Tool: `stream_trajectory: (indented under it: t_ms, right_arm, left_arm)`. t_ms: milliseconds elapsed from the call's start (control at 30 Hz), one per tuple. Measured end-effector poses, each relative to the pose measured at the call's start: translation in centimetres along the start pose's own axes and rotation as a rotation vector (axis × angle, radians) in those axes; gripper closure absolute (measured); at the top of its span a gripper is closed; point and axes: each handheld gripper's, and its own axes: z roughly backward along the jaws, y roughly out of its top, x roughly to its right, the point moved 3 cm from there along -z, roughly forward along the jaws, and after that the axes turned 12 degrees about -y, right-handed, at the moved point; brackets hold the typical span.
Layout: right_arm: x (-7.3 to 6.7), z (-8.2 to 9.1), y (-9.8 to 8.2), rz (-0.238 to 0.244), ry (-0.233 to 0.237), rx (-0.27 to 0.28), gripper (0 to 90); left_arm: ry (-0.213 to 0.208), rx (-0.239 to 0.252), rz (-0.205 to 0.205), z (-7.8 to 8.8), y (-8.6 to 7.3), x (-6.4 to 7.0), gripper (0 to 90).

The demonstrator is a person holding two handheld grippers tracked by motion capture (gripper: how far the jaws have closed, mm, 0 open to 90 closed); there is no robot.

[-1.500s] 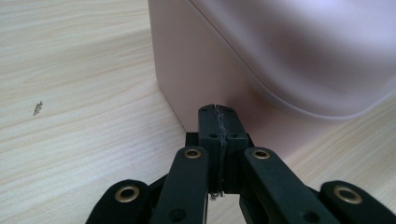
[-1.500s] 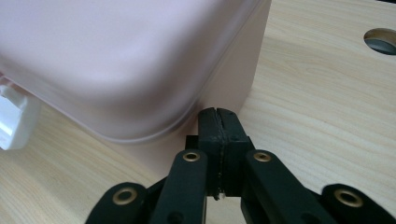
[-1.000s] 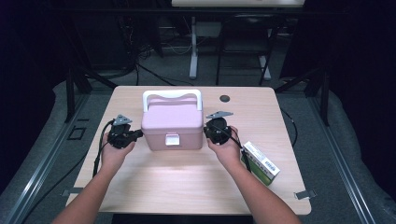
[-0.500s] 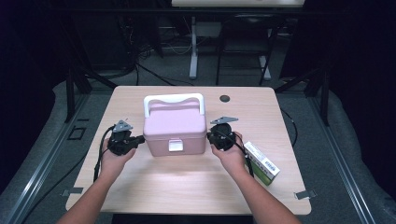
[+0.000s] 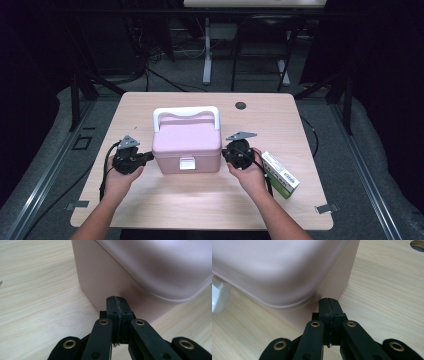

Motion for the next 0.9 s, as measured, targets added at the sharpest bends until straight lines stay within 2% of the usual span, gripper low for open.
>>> stream_trajectory:
  t_ms: [67,133,333,467,600,667,900]
  right_arm:
    - [-0.1,0.3,-0.4,0.004,-0.001,0.014,90.0]
    - [-0.3,0.6,-0.7,-0.011,0.007,0.014,90.0]
    - [-0.3,1.6,-1.7,-0.013,0.012,0.022,90.0]
    - [-0.4,2.4,-2.4,-0.032,0.017,0.022,90.0]
    - [-0.8,3.3,-3.3,-0.021,0.010,0.031,90.0]
    - [-0.9,3.7,-3.8,-0.032,0.014,0.032,90.0]
    - [-1.2,5.1,-5.0,-0.031,0.007,0.039,90.0]
  left_arm:
    - [-0.005,-0.002,0.001,0.2,-0.2,0.2,90.0]
    - [-0.004,0.006,0.003,0.3,-0.5,0.6,90.0]
    - [-0.018,-0.003,-0.024,0.8,-1.2,1.8,90.0]
    - [-0.029,0.006,-0.015,1.0,-1.7,2.4,90.0]
    - [-0.049,0.006,-0.012,1.4,-2.2,3.1,90.0]
    - [-0.059,0.001,-0.017,1.7,-2.5,3.5,90.0]
    - [-0.070,-0.005,-0.028,2.2,-3.2,4.6,90.0]
